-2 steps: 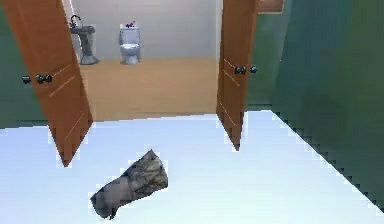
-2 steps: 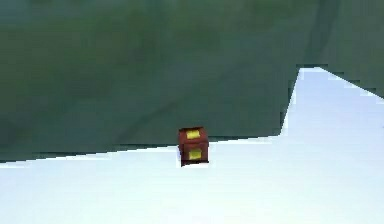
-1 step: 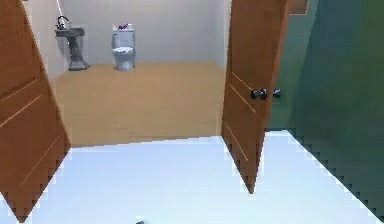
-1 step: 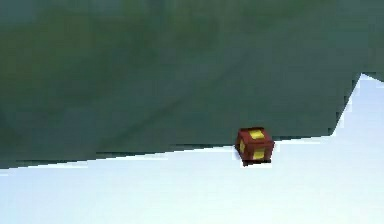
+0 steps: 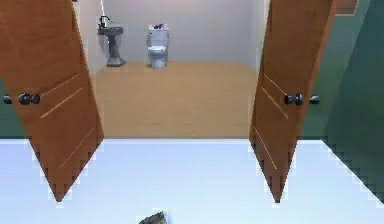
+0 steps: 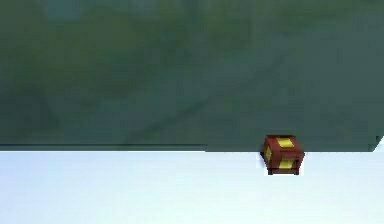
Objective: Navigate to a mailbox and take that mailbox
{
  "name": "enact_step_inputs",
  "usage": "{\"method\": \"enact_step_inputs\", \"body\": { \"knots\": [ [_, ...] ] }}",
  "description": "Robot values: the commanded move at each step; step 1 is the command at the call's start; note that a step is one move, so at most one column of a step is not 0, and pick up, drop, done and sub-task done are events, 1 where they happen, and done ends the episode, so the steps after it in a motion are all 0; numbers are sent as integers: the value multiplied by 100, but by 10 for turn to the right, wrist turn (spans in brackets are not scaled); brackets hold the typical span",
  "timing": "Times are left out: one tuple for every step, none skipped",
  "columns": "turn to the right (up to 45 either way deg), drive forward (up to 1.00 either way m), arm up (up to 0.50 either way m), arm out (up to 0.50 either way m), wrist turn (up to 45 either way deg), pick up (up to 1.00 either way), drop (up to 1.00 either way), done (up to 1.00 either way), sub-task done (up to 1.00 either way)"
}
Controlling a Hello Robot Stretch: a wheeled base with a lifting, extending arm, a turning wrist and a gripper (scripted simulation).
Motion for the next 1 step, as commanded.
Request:
{"method": "enact_step_inputs", "body": {
  "knots": [
    [-30, 0, 0, 0, 0, 0, 0, 0, 0]
  ]
}}
